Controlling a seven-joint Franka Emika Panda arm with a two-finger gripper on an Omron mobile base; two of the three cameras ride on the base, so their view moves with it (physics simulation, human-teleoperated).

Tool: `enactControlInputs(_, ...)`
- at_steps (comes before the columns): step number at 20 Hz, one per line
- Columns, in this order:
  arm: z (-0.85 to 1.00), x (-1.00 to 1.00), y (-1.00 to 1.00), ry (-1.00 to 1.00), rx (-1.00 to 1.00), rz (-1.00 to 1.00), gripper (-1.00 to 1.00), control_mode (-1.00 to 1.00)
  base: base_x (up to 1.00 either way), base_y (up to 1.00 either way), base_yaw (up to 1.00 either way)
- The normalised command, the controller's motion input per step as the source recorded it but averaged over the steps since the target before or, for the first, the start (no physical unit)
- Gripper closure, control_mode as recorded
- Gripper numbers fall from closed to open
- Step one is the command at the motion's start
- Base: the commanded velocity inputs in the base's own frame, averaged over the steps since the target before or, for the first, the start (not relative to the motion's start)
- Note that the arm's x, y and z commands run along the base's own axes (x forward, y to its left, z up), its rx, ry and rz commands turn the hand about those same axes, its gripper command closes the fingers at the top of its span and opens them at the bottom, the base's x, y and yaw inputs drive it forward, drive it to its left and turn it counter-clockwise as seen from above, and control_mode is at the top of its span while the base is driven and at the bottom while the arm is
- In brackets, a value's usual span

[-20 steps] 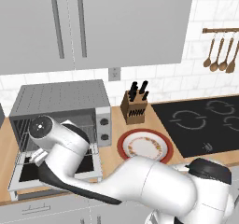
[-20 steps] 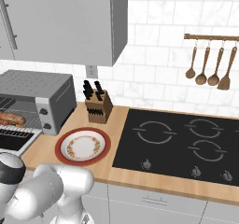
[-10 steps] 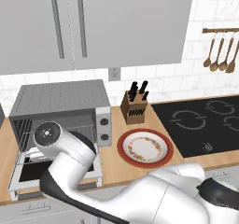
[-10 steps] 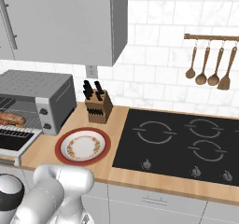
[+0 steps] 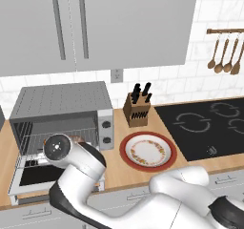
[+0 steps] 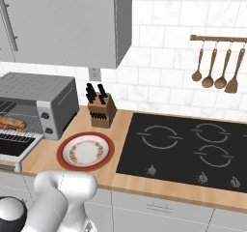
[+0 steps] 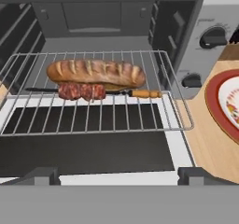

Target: Pick up the kebab skewer and baguette bread, and place them inside the toaster oven. Close the toaster oven door and start by setting the timer.

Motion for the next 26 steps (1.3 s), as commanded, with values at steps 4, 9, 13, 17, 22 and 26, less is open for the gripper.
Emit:
enactControlInputs(4,-0.2,-0.03,-0.13,-0.06,0.0,0.0,-1.0,-1.0,0.0,0.0,0.0)
enactControlInputs(9,-0.01,0.0,-0.09,-0.03,0.0,0.0,-1.0,-1.0,0.0,0.0,0.0)
enactControlInputs(13,0.0,0.04,-0.03,0.0,0.0,0.0,-1.0,-1.0,0.0,0.0,0.0)
enactControlInputs(17,0.0,0.02,-0.07,0.0,0.0,0.0,-1.0,-1.0,0.0,0.0,0.0)
enactControlInputs(22,-0.03,0.01,-0.01,0.0,0.0,0.0,-1.0,-1.0,0.0,0.0,0.0)
enactControlInputs(26,-0.05,0.16,0.0,0.0,0.0,0.0,-1.0,-1.0,0.0,0.0,0.0)
